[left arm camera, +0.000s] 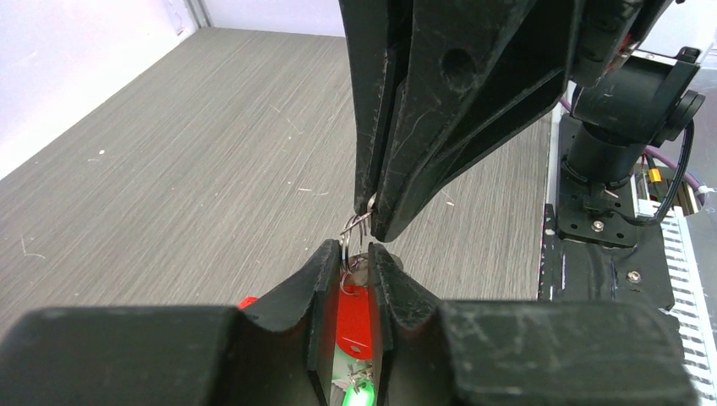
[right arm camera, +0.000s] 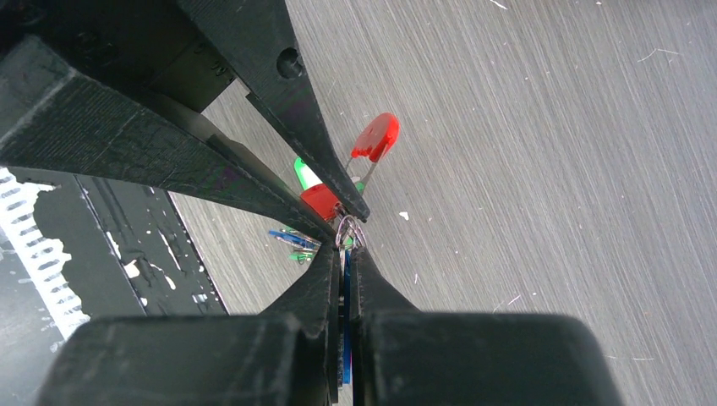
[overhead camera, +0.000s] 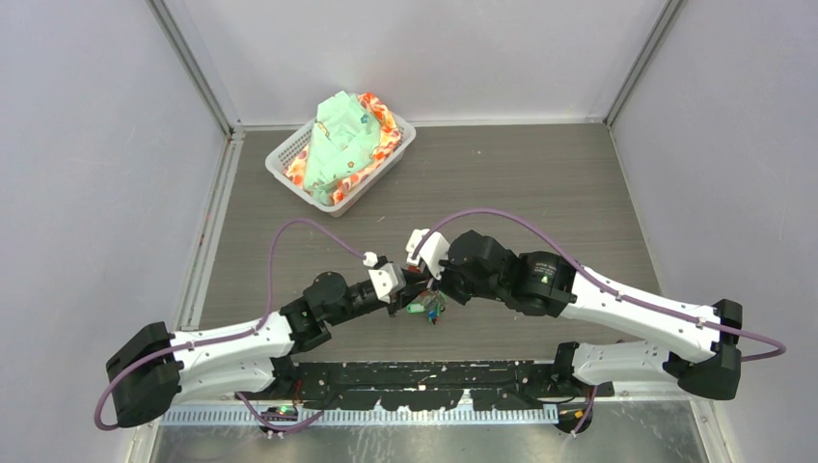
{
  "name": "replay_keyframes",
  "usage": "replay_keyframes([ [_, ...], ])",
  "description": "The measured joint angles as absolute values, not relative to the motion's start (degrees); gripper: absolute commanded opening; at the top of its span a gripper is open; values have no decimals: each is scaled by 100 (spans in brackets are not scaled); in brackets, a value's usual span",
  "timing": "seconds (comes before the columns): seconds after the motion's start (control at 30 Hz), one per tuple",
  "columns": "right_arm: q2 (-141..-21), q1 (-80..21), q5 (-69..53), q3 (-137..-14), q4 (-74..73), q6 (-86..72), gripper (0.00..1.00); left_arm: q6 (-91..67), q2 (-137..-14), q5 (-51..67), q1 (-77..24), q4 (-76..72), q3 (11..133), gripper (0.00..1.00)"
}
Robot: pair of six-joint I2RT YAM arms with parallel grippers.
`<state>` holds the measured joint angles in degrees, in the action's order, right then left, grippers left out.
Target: Remove the keys from the keyring
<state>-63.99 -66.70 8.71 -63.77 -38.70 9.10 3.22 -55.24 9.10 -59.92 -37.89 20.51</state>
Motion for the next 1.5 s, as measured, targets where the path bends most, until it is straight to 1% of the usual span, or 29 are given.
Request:
replay_keyframes([
  [0.1,-6399,-6670,871,-6372,-3887,902,1,320,-5559,913,-5992,-3800,2067,15],
  [0.23,-6399,-6670,869,-6364,-3892,886,1,316,-5594,908,-5992,-3833,2069,1],
  [0.27,-6399,-6670,869,-6357,-3898,880,1,314,-5601,906,-5990,-3830,2069,0],
  [0.53,-6414,-6681,1144,-6324,-3900,567,1,189,-5642,843,-5988,-3846,2069,0],
  [0.73,-6521,-6534,1269,-6302,-3907,106,1,-69,-5636,558,-5988,-4075,1898,0],
  [1.07,-6573,-6169,923,-6075,-3680,-587,1,-196,-5603,386,-5988,-4180,1732,0],
  [1.13,-6635,-6169,961,-6136,-3734,-567,1,-217,-5603,388,-5988,-4178,1732,5],
  [1.2,-6744,-6171,1004,-6265,-3850,-467,1,-233,-5603,390,-5988,-4174,1732,14],
  [1.23,-6818,-6180,1061,-6355,-3927,-381,1,-244,-5603,395,-5988,-4176,1734,20],
  [1.27,-6873,-6189,1149,-6414,-3994,-287,1,-233,-5603,405,-5988,-4176,1737,23],
  [1.5,-6980,-6219,1658,-6573,-4431,292,1,-244,-5542,460,-5988,-4143,1765,26],
])
